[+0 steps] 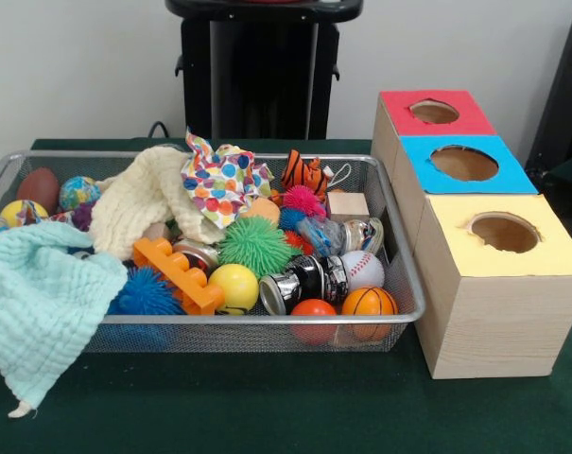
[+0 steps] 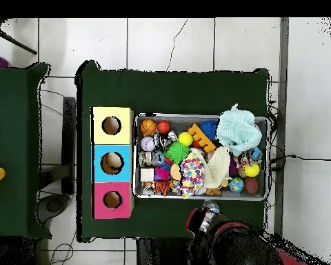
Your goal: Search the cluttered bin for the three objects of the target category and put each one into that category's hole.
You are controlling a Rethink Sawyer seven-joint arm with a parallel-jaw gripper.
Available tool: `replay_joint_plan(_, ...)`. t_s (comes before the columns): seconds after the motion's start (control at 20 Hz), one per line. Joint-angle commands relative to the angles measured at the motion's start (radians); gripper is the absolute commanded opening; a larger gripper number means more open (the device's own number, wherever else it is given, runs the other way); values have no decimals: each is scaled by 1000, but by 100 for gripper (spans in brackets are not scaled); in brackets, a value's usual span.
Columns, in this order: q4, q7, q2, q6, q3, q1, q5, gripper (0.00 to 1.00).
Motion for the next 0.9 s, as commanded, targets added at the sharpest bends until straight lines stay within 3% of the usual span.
replay_joint_plan(0.05,100,-373,37,-82,72,-47,-22,0)
replay_joint_plan(0.4,161,-505,84,-202,128,-118,28,0)
replay_joint_plan(0.6,191,-583,100,-256,199,-180,26,0)
replay_joint_plan(0.9,235,-605,76,-283,284,-233,21,0)
